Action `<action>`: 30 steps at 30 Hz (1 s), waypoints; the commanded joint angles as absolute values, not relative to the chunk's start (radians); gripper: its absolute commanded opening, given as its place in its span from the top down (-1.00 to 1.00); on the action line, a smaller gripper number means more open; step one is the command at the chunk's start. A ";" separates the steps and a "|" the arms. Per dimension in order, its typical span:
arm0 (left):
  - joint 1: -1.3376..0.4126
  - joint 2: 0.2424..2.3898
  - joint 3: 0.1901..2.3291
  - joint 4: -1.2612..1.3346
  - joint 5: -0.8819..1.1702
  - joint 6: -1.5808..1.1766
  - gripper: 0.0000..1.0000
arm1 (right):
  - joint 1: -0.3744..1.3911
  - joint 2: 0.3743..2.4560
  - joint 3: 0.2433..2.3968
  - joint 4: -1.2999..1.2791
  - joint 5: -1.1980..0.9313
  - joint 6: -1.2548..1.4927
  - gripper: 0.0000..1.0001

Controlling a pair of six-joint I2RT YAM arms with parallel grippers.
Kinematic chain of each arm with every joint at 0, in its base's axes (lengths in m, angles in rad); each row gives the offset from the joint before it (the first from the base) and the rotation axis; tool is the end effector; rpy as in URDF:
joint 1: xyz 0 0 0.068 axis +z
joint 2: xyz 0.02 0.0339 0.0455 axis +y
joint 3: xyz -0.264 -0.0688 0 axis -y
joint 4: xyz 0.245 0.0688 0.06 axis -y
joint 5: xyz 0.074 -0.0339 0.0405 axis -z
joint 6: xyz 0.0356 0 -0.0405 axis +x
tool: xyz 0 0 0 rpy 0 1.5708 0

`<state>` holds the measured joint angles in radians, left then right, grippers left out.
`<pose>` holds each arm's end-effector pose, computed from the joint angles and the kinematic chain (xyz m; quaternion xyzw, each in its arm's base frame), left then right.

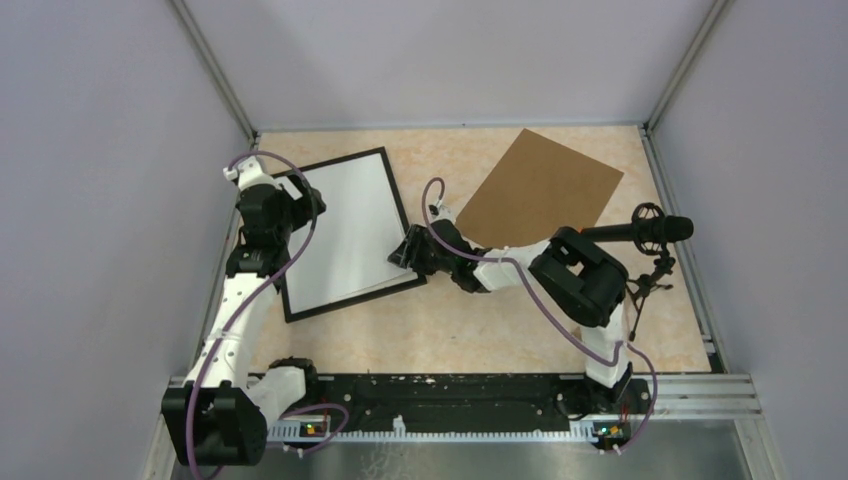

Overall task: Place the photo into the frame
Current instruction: Turn over the photo from the photo frame, then adjust the photo frame item at the center of the board.

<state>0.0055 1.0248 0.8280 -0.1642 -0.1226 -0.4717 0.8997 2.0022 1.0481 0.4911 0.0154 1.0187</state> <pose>0.2372 0.0057 0.3114 -0.2279 0.7895 -0.0821 0.5639 0.2610 0.3279 0.1392 0.0546 0.8487 0.4269 0.3074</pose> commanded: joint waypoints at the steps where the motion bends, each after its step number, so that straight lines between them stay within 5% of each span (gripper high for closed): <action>1: 0.010 0.994 0.822 -0.113 -0.107 -0.461 -0.97 | 0.915 1.840 1.098 0.231 0.101 0.828 -0.20; 5: 0.012 0.960 0.820 -0.107 -0.040 -0.421 -0.97 | 0.906 1.690 1.106 0.008 0.198 0.683 -0.82; 7: 0.011 0.947 0.810 -0.092 0.029 -0.403 -0.97 | 0.893 1.611 1.075 -0.066 0.228 0.588 -0.97; 14: -0.072 1.061 0.794 0.086 0.412 -0.483 -0.97 | 0.687 1.481 0.955 -0.225 0.271 0.476 -0.98; 21: -0.354 1.484 1.029 0.087 0.411 -0.499 -0.97 | 0.512 1.589 1.026 -0.375 0.310 0.579 -0.98; 30: -0.509 1.988 1.500 -0.089 0.320 -0.442 -0.97 | 0.385 1.620 1.010 -0.412 0.246 0.617 -0.97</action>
<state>-0.4698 1.8698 1.3388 -0.0162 0.3725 -0.4896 0.4240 1.6310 0.9970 -0.4049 0.2768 0.5968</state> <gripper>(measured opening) 0.987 0.987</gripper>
